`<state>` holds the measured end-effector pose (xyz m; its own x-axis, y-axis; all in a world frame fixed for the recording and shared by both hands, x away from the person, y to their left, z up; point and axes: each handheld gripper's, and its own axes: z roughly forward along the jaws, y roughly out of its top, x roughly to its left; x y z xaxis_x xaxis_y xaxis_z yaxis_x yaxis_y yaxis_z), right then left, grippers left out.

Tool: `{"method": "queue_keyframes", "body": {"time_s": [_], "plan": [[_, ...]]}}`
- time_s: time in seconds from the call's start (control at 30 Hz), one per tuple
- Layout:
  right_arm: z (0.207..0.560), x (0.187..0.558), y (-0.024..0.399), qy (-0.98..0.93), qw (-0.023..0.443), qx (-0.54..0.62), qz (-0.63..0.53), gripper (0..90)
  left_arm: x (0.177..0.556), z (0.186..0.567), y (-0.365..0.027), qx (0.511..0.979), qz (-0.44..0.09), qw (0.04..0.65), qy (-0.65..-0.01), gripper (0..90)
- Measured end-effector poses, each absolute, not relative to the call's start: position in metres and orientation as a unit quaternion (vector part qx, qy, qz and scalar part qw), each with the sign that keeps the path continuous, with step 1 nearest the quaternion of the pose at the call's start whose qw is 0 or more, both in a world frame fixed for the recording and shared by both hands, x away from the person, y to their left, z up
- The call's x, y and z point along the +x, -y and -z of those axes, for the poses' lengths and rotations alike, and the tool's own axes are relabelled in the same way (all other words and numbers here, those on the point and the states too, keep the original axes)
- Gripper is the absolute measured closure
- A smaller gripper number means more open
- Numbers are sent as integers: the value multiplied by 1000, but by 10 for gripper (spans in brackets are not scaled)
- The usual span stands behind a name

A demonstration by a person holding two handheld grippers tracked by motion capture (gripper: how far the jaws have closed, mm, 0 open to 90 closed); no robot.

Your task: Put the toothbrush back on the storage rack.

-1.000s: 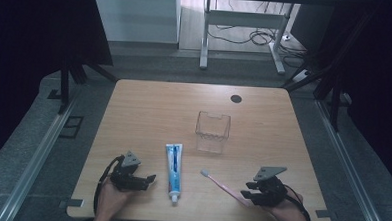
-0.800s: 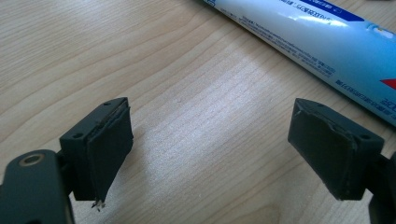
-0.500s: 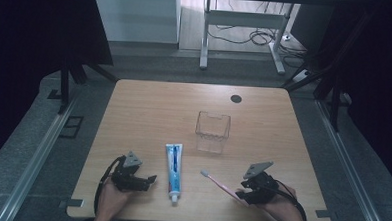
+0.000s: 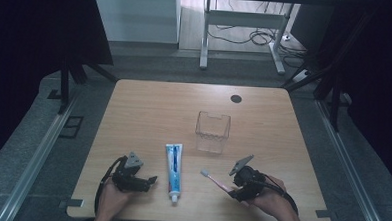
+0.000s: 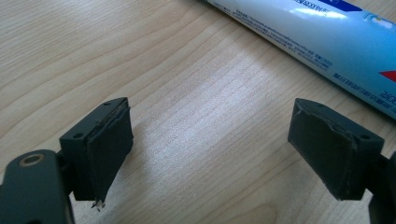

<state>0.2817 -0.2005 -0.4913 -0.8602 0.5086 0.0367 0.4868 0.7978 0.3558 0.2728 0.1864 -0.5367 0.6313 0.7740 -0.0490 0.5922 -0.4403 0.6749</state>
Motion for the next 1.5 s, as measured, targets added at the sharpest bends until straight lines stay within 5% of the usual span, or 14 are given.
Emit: {"method": "queue_keyframes", "body": {"time_s": [0.8,1.5], "plan": [[499,301,151,-969,23,239,-62,779,273,537,-184,845,-133,329,-400,141],[484,303,167,-960,11,254,-115,789,274,538,-185,844,-129,331,-403,137]]}}
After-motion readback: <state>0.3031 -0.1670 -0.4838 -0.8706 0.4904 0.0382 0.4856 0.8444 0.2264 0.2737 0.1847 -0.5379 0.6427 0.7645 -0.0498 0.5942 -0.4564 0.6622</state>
